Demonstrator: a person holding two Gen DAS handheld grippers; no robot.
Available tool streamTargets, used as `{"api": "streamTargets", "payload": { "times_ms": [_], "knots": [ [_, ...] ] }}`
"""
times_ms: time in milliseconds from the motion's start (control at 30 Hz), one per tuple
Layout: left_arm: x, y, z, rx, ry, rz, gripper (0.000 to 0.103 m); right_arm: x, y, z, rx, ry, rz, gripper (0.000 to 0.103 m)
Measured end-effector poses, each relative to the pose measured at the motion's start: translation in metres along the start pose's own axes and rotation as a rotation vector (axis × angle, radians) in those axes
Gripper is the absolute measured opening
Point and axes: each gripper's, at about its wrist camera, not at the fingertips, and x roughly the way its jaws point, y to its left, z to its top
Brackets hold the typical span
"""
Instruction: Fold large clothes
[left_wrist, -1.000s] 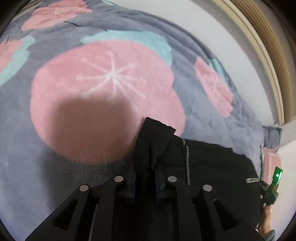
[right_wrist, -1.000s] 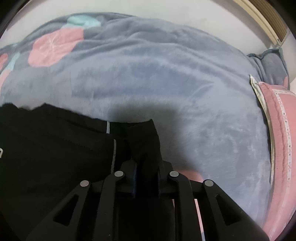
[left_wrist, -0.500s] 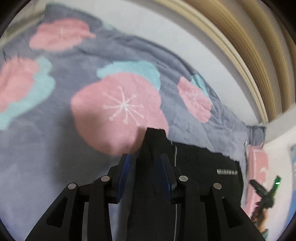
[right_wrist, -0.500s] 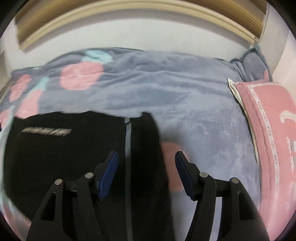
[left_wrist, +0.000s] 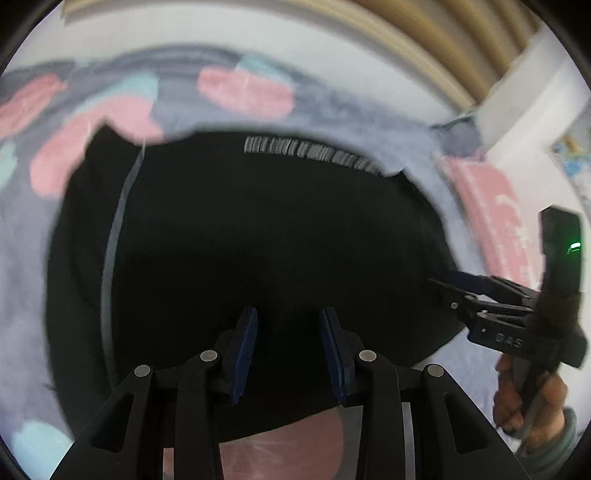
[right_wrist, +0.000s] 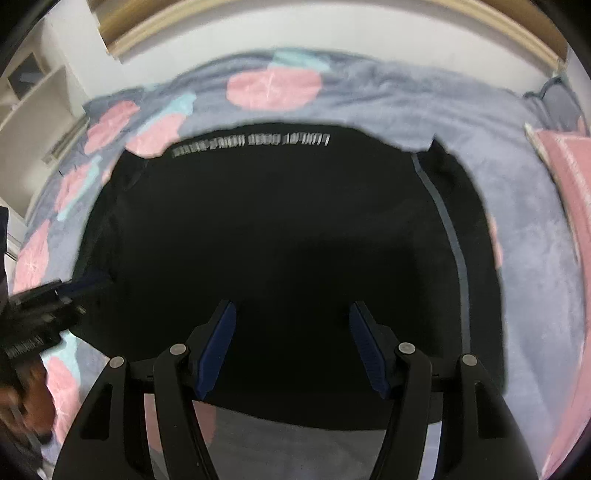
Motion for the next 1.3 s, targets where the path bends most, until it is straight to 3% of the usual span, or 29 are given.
{"api": "streamTargets", "payload": {
  "times_ms": [133,267,433,500,600,667,767,867,1033,1133,1300],
  "knots": [
    [0.046,0.017,-0.002,-0.065,0.092,0.035,0.036,0.044,-0.001,-0.009,-0.001,0.082,-0.009,0.068],
    [0.064,0.026,0.002,-0.078,0.11,0.047,0.036,0.059,-0.001,-0.017,0.012,0.055,-0.021,0.069],
    [0.05,0.022,0.006,-0.063,0.109,0.035,0.036,0.042,-0.003,-0.008,0.01,0.084,0.011,0.07],
    [0.031,0.015,0.017,-0.035,0.079,0.022,0.036,0.021,-0.005,0.005,0.015,0.034,0.049,0.07],
    [0.002,0.004,0.051,0.001,-0.028,0.028,0.039,-0.002,-0.006,0.037,0.016,-0.055,0.039,0.07],
    [0.005,0.007,0.07,-0.016,-0.025,0.014,0.044,0.003,-0.008,0.059,0.017,-0.067,0.019,0.07],
    [0.036,0.025,0.094,-0.061,0.012,0.05,0.044,0.036,-0.017,0.083,0.035,-0.022,0.008,0.07],
    [0.077,0.053,0.096,-0.152,0.097,0.02,0.043,0.081,-0.023,0.085,0.056,0.087,-0.004,0.073],
    [0.1,0.053,0.09,-0.139,0.095,0.053,0.043,0.093,-0.018,0.073,0.02,0.065,-0.044,0.074],
    [0.091,0.046,0.086,-0.083,0.079,0.07,0.043,0.085,-0.023,0.071,0.028,0.06,-0.023,0.074],
    [0.042,0.038,0.073,-0.033,0.022,0.018,0.044,0.038,-0.032,0.058,0.038,0.012,0.026,0.074]
  ]
}}
